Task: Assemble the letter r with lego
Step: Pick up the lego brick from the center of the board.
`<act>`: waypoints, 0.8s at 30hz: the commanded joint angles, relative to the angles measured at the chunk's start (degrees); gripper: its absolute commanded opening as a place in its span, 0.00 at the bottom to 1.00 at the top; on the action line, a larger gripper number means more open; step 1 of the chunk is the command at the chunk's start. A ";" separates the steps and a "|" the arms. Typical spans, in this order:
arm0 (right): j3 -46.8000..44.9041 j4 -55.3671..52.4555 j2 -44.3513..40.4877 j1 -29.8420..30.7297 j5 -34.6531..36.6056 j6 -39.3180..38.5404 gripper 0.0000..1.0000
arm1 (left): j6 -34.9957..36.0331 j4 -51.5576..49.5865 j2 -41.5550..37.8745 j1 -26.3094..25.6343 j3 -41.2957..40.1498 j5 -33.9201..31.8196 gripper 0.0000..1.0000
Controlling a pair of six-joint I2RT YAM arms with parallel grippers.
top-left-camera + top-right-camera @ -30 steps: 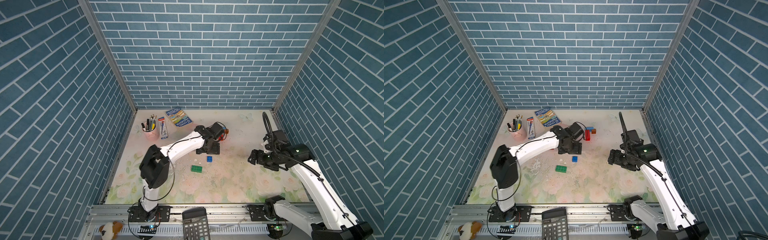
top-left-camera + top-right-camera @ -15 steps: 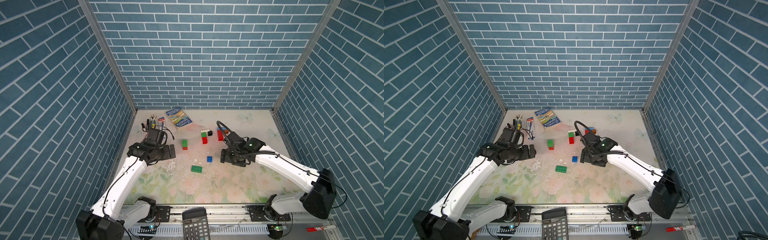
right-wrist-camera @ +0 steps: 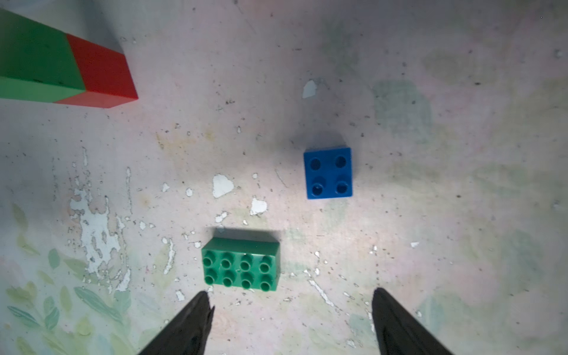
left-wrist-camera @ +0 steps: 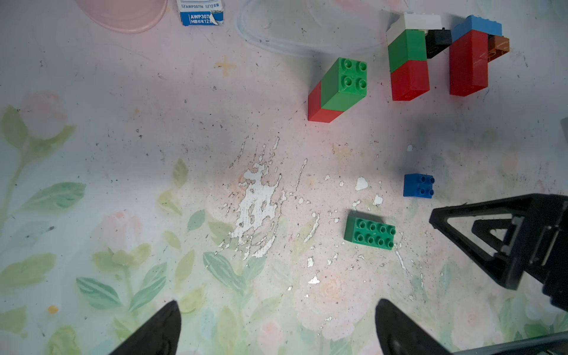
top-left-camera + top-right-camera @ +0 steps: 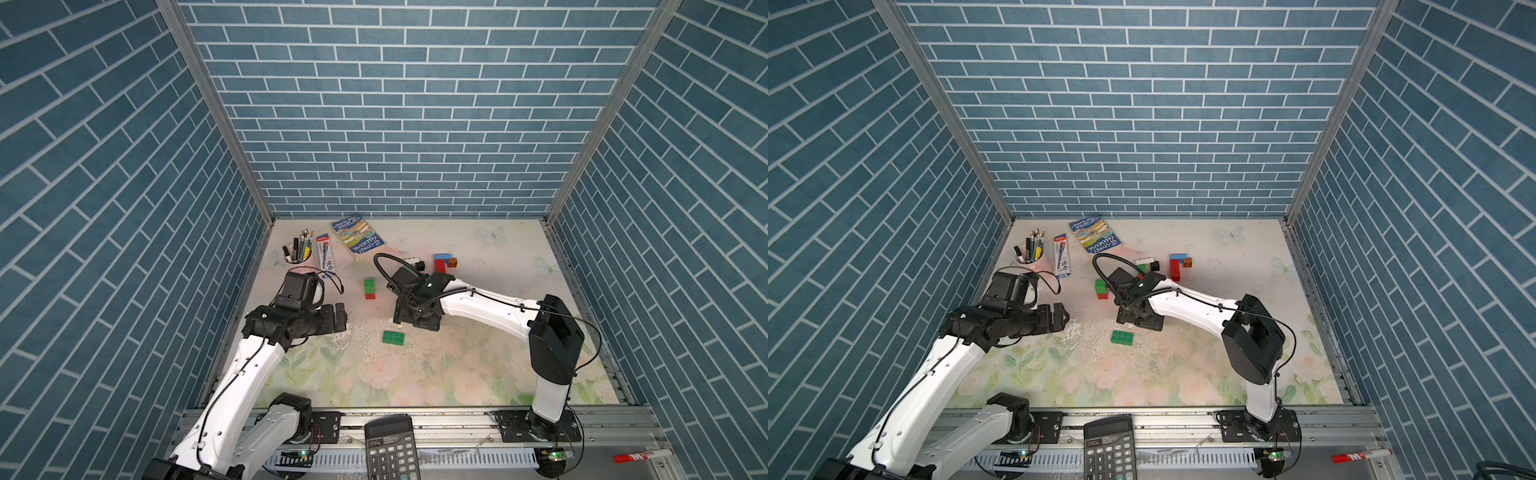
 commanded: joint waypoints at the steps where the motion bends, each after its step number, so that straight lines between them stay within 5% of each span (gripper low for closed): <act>1: 2.39 -1.85 2.18 0.40 -0.09 2.57 0.83 | 0.11 0.07 -0.25 1.07 -0.19 -1.26 1.00; 8: 8.94 -3.83 9.68 3.22 -0.19 2.24 0.82 | -0.45 1.05 -2.74 1.30 -1.01 -1.31 0.99; 24: 8.74 -3.57 12.58 3.92 -3.59 2.37 0.83 | -0.66 0.77 -3.36 1.75 -1.20 -2.54 1.00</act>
